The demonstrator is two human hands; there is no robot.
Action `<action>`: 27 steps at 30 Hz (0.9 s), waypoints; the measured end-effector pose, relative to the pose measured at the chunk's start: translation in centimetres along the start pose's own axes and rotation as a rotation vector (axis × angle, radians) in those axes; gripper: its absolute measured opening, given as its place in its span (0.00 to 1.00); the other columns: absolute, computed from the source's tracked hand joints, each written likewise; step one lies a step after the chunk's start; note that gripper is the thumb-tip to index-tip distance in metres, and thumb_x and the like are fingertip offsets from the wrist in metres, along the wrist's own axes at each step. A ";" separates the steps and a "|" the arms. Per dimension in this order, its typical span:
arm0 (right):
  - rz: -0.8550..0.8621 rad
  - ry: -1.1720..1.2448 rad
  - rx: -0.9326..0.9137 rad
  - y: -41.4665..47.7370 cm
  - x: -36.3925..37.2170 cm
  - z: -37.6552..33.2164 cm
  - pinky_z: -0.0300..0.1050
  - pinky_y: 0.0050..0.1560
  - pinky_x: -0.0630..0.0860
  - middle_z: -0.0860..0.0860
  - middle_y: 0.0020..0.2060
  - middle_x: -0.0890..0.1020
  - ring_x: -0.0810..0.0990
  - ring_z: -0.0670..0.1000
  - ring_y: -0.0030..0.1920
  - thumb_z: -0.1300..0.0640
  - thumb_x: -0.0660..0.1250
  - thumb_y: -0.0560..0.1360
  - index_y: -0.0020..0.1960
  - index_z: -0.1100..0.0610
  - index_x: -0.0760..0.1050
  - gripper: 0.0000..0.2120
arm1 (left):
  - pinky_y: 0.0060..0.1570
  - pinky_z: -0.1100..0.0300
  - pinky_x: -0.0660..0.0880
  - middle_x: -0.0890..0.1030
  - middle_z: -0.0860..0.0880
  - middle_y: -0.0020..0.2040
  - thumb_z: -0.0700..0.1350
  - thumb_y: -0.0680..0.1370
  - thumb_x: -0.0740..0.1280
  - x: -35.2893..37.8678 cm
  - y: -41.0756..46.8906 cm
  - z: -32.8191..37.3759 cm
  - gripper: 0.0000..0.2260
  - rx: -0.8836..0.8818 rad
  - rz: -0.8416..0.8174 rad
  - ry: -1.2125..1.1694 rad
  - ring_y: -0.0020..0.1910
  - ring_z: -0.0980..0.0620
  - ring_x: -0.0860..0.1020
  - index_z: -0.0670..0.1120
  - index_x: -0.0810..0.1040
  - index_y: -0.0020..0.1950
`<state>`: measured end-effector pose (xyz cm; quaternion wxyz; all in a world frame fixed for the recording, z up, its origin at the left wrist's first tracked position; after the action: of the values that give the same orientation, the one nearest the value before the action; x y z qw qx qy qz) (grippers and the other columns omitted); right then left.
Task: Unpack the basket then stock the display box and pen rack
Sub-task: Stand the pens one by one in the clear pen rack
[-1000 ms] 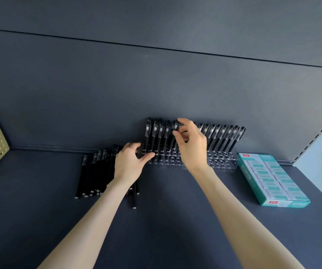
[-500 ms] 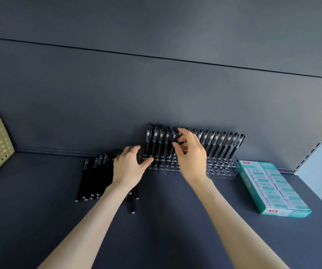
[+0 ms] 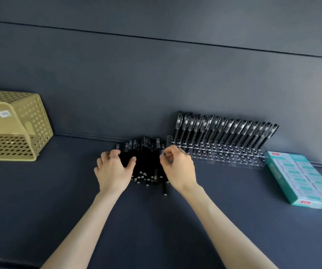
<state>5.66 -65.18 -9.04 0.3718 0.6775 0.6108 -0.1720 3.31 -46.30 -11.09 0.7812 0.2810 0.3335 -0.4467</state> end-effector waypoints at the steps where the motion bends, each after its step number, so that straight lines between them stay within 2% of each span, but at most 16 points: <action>1: -0.017 -0.050 0.029 -0.2 1.0 -0.1 0.47 0.48 0.75 0.50 0.49 0.78 0.77 0.52 0.50 0.52 0.63 0.77 0.56 0.55 0.74 0.10 | 0.61 0.47 0.63 0.70 0.39 0.65 0.57 0.76 0.66 0.0 0.3 -0.5 0.27 -0.007 -0.015 0.012 0.64 0.39 0.67 0.41 0.69 0.67; 4: 0.022 -0.147 0.114 -0.3 2.8 -0.4 0.46 0.49 0.71 0.51 0.55 0.75 0.72 0.53 0.57 0.49 0.62 0.77 0.61 0.56 0.71 0.16 | 0.60 0.48 0.65 0.71 0.38 0.64 0.59 0.76 0.65 -0.1 1.4 -1.0 0.30 0.048 -0.063 0.031 0.63 0.39 0.68 0.39 0.67 0.68; 8: 0.139 -0.180 0.194 -0.1 3.8 -0.8 0.45 0.51 0.69 0.53 0.56 0.74 0.70 0.54 0.59 0.51 0.64 0.77 0.61 0.58 0.70 0.16 | 0.60 0.50 0.67 0.71 0.40 0.64 0.58 0.75 0.66 0.5 3.0 -1.0 0.30 0.149 -0.171 -0.013 0.63 0.41 0.70 0.39 0.67 0.68; 12: 0.181 -0.137 0.286 0.1 4.4 -0.9 0.44 0.53 0.69 0.54 0.56 0.74 0.71 0.55 0.58 0.53 0.65 0.76 0.61 0.60 0.71 0.17 | 0.55 0.51 0.73 0.71 0.42 0.64 0.56 0.73 0.71 0.6 4.7 -1.6 0.30 0.075 -0.319 -0.141 0.60 0.42 0.74 0.40 0.67 0.67; 14: 0.193 -0.106 0.325 0.2 4.7 -1.0 0.42 0.50 0.67 0.54 0.55 0.75 0.73 0.55 0.57 0.54 0.65 0.76 0.62 0.59 0.71 0.16 | 0.52 0.53 0.74 0.75 0.44 0.59 0.55 0.72 0.72 0.6 5.5 -1.9 0.27 0.048 -0.382 -0.167 0.56 0.43 0.76 0.41 0.70 0.62; 16: 0.211 -0.074 0.336 0.3 4.9 -1.2 0.41 0.49 0.67 0.53 0.54 0.77 0.74 0.54 0.56 0.54 0.65 0.76 0.60 0.59 0.71 0.15 | 0.52 0.52 0.75 0.80 0.46 0.52 0.56 0.71 0.72 0.7 6.1 -2.1 0.22 0.041 -0.422 -0.178 0.52 0.45 0.78 0.42 0.75 0.55; 18: 0.229 -0.040 0.333 0.3 5.1 -1.2 0.42 0.49 0.69 0.52 0.52 0.78 0.75 0.53 0.54 0.54 0.66 0.76 0.59 0.58 0.72 0.13 | 0.51 0.51 0.76 0.82 0.48 0.48 0.55 0.71 0.72 0.8 6.5 -2.3 0.18 0.037 -0.429 -0.204 0.49 0.46 0.79 0.43 0.77 0.51; 21: 0.259 -0.013 0.309 0.1 4.9 -1.2 0.46 0.52 0.73 0.51 0.50 0.79 0.76 0.53 0.53 0.54 0.66 0.76 0.57 0.57 0.74 0.11 | 0.45 0.54 0.76 0.82 0.47 0.44 0.54 0.73 0.71 0.7 6.4 -2.5 0.15 0.049 -0.403 -0.225 0.45 0.46 0.80 0.43 0.78 0.48; 27: 0.322 -0.077 0.255 -0.1 4.5 -1.5 0.42 0.50 0.70 0.53 0.47 0.79 0.76 0.55 0.52 0.54 0.65 0.77 0.60 0.58 0.77 0.14 | 0.39 0.56 0.72 0.82 0.47 0.39 0.50 0.74 0.70 0.7 6.4 -2.4 0.10 0.063 -0.403 -0.269 0.40 0.47 0.79 0.43 0.78 0.43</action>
<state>6.09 -61.00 -11.20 0.3289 0.8010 0.4531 -0.2121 8.58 -42.04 -12.22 0.7045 0.1712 0.2618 -0.6371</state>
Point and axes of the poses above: each hand's wrist, its own y-axis towards the middle knuckle, its own x-axis out of the palm, z = x × y, the point moved 6 cm from there along y, towards the middle knuckle
